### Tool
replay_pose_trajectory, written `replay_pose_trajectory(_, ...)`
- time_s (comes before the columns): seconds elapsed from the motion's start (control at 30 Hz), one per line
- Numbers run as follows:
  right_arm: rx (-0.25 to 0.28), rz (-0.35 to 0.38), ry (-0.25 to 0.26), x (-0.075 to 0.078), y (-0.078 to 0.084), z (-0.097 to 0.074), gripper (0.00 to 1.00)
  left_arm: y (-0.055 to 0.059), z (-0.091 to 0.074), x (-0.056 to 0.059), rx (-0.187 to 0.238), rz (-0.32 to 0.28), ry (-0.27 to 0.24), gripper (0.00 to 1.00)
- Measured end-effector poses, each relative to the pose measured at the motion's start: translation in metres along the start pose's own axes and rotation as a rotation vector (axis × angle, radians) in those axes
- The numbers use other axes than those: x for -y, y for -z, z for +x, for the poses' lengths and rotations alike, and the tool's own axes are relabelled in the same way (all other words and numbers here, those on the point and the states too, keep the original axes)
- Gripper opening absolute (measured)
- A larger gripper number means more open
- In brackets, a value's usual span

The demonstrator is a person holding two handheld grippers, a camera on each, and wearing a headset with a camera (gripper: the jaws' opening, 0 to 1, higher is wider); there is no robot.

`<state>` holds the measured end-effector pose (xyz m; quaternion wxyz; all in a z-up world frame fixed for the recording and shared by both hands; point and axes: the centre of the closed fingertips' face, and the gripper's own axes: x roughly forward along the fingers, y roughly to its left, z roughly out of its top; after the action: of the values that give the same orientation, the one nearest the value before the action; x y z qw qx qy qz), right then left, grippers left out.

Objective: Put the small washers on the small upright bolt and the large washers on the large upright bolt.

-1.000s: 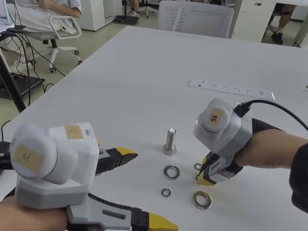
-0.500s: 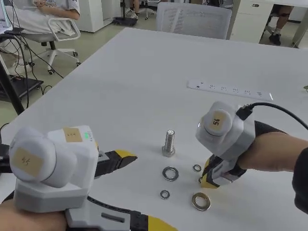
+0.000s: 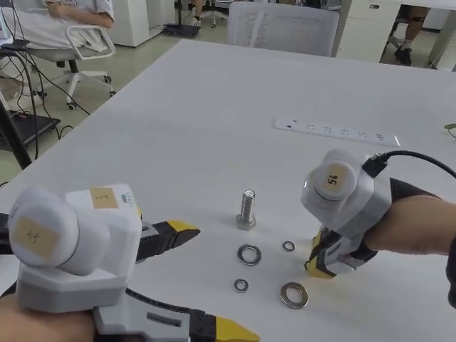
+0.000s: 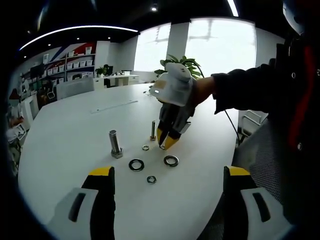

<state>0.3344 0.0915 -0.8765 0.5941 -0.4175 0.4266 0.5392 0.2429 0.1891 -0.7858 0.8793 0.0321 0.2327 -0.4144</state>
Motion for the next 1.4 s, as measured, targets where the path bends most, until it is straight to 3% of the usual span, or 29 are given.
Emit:
replay_pose_trajectory(0.77, -0.025, 0.030, 0.018, 0.007, 0.024, -0.012, 0.13, 0.002, 0.001, 0.001, -0.009, 0.000, 0.000, 0.90)
replay_pose_trajectory(1.4, -0.015, 0.020, 0.056, 0.017, 0.027, -0.050, 0.13, 0.001, 0.001, 0.003, -0.009, 0.001, 0.003, 0.89)
